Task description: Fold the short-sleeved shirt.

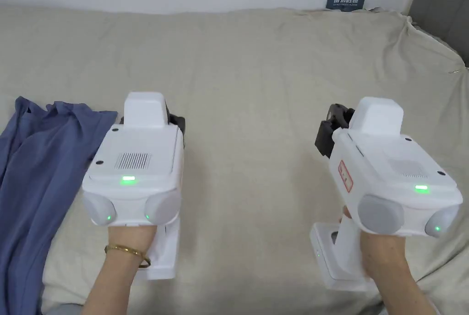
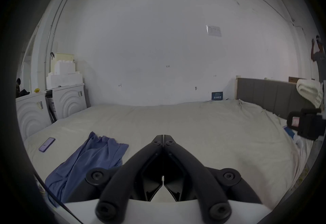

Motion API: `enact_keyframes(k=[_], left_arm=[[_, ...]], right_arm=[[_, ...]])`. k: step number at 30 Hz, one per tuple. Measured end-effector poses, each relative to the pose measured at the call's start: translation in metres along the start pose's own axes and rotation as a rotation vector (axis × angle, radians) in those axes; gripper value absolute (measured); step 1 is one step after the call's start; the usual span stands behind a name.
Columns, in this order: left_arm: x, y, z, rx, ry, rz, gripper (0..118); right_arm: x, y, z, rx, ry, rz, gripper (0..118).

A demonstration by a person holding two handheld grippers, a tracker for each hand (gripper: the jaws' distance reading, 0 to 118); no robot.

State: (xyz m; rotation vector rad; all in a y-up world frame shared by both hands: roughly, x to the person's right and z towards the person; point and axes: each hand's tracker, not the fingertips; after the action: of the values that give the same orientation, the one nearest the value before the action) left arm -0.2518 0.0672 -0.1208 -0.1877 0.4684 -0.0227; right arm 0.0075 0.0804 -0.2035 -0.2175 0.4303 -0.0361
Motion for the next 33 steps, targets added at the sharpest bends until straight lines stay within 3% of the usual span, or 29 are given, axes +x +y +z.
enact_keyframes(k=[4, 9, 33], left_arm=[[-0.004, -0.013, 0.005, -0.035, -0.014, 0.067, 0], [-0.001, -0.014, 0.006, -0.034, -0.034, 0.022, 0], [0.008, -0.013, 0.010, -0.030, -0.072, 0.000, 0]], right_arm=[[0.000, -0.010, 0.006, -0.017, 0.004, 0.039, 0], [-0.002, -0.016, 0.008, -0.033, 0.019, 0.079, 0], [0.002, -0.019, 0.010, -0.039, 0.006, 0.102, 0]])
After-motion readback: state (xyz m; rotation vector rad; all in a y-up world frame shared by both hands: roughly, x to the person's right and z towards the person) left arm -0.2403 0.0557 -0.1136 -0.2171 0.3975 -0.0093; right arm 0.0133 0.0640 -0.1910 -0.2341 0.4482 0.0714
